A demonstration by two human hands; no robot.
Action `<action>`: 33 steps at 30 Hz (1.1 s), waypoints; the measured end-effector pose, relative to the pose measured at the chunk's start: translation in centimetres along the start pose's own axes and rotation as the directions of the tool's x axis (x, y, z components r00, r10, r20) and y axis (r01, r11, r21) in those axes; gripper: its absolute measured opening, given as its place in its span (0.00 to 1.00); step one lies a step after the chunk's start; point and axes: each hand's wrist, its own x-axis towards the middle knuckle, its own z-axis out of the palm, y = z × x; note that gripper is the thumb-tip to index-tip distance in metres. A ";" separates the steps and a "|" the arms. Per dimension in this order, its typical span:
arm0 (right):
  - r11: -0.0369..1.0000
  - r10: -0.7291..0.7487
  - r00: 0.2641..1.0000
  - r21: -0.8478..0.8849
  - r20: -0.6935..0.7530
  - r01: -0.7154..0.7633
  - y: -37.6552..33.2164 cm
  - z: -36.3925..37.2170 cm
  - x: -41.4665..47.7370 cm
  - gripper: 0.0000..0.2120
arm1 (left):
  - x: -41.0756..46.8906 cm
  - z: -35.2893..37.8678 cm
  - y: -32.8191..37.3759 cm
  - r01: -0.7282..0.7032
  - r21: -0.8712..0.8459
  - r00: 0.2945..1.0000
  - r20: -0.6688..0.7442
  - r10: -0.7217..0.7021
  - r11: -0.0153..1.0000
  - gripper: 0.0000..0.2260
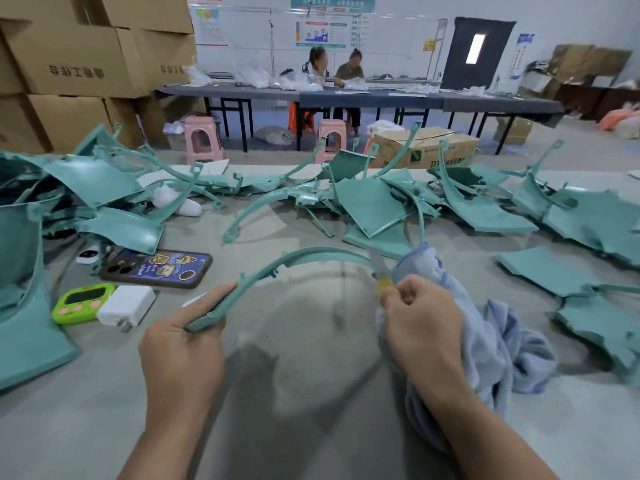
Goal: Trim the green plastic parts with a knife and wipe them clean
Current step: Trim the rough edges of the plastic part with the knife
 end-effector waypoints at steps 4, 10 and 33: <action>0.999 0.039 0.988 0.030 -0.146 -0.035 0.2 -0.5 0.0 0.15 | -0.3 0.3 0.0 0.032 0.072 0.996 -0.090 -0.026 0.997 0.21; 0.953 -0.175 0.983 0.260 0.058 0.155 -0.9 0.4 -1.6 0.13 | -0.5 0.7 -0.1 0.029 0.079 0.999 -0.040 -0.026 0.996 0.23; 0.908 -0.410 0.876 0.027 0.254 0.417 0.6 0.9 -1.4 0.10 | 0.0 0.1 0.1 0.587 -0.051 0.788 0.269 -0.555 0.808 0.10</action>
